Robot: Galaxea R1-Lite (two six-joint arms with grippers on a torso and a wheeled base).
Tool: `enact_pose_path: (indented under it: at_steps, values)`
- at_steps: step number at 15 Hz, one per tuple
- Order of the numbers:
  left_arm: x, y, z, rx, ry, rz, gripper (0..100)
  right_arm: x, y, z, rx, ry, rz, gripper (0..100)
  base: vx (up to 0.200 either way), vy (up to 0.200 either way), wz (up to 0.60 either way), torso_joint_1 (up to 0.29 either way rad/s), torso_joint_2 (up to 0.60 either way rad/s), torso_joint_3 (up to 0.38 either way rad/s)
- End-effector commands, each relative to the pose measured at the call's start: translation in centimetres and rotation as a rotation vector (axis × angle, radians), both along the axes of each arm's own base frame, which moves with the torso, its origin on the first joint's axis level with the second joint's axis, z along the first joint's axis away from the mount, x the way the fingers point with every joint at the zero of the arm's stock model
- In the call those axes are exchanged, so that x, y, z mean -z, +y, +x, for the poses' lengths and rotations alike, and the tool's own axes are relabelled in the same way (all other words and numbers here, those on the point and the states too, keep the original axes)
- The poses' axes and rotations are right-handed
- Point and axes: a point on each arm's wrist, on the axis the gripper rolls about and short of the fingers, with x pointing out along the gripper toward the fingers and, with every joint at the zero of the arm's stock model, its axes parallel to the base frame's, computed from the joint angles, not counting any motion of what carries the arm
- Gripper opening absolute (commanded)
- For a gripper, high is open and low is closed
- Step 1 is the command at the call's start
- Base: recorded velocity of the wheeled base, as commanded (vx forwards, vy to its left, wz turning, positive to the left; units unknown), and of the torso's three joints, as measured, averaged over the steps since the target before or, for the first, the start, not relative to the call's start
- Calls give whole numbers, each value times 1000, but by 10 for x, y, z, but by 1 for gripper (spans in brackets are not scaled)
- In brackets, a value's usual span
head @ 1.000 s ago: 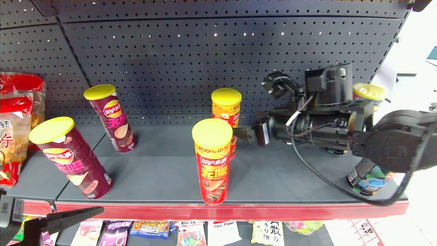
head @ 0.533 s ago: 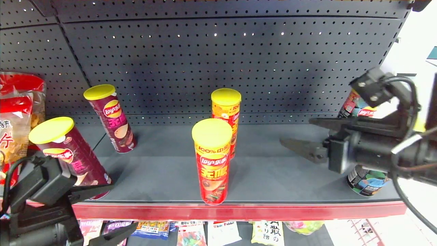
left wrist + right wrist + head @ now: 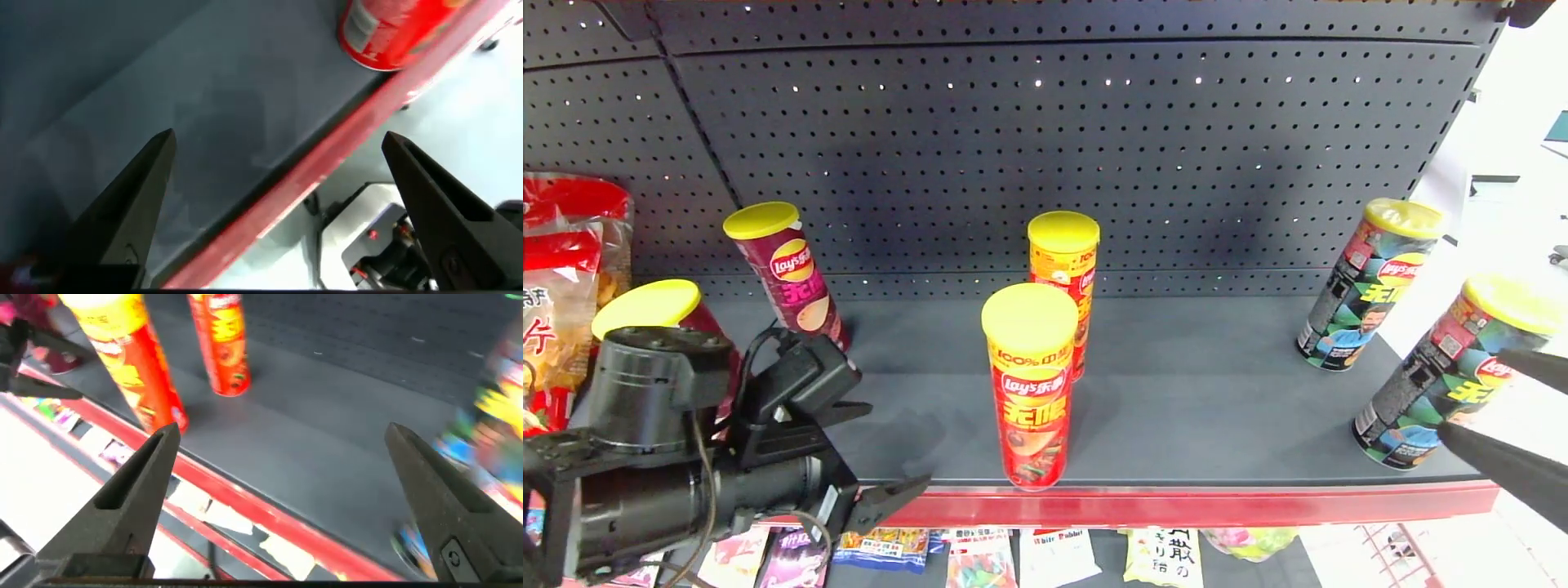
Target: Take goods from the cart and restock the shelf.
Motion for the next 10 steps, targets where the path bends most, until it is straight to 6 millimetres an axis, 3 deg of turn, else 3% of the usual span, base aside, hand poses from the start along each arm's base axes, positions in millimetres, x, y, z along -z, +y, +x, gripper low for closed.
enact_pose_path:
  at_steps: [1, 5, 10]
  values:
    - [17, -16, 21, 10, 57, 37, 100, -2, -16, -22, 37, -70, 43, 100, 0, 0, 0, 0, 0, 0]
    - [17, -31, 44, 20, 48, 38, 100, -1, -20, -27, 59, -71, 44, 100, 0, 0, 0, 0, 0, 0]
    - [20, -46, 53, 52, 50, 39, 100, -1, -21, -29, 62, -77, 47, 100, 0, 0, 0, 0, 0, 0]
